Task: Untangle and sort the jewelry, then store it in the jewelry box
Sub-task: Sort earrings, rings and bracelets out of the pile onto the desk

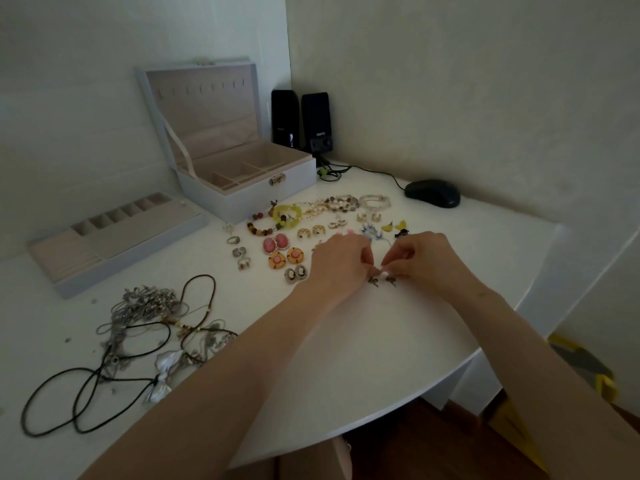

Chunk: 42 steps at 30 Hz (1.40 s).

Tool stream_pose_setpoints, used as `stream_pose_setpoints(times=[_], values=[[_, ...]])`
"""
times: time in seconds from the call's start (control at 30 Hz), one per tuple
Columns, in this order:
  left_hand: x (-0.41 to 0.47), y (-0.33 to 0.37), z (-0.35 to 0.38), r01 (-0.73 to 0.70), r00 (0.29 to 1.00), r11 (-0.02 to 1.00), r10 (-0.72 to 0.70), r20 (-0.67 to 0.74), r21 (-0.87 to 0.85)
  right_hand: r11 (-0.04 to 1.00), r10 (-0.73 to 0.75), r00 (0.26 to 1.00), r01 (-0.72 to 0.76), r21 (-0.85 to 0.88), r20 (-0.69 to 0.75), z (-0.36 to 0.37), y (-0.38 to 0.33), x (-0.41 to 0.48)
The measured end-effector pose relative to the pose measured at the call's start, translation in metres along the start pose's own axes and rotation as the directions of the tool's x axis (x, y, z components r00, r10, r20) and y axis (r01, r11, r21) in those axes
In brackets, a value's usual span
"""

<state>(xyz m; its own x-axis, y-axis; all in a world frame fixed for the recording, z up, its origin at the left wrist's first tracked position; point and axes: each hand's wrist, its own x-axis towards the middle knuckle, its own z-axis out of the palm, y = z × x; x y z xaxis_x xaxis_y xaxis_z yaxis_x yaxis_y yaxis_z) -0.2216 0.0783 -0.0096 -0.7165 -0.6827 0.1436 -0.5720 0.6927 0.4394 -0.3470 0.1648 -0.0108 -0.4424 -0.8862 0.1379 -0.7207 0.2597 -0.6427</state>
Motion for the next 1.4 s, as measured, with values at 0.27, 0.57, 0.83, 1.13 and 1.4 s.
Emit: stream_pose_setpoints(times=[0.27,0.57,0.83,1.13,1.4], values=[[0.001,-0.008,-0.003,-0.054,0.999,0.998,0.054,-0.001,0.011,1.0,-0.015,1.0,0.016,-0.02,0.005,0.002,0.006,0.004],[0.008,-0.008,0.001,-0.067,0.995,0.991,0.075,-0.066,0.116,0.999,-0.043,0.995,0.04,-0.037,-0.095,0.018,0.002,0.016],[0.002,-0.017,-0.008,-0.061,0.99,0.99,0.077,-0.121,0.129,0.999,-0.038,0.984,0.034,-0.029,-0.172,0.023,-0.006,0.01],[-0.073,-0.066,-0.076,-0.055,0.993,0.998,0.06,0.101,-0.042,0.975,-0.218,0.976,0.219,0.027,-0.026,0.053,-0.076,-0.033],[-0.122,-0.145,-0.127,0.153,0.988,0.985,-0.155,-0.014,-0.075,0.92,-0.389,0.918,0.384,0.073,0.08,0.11,-0.147,-0.025]])
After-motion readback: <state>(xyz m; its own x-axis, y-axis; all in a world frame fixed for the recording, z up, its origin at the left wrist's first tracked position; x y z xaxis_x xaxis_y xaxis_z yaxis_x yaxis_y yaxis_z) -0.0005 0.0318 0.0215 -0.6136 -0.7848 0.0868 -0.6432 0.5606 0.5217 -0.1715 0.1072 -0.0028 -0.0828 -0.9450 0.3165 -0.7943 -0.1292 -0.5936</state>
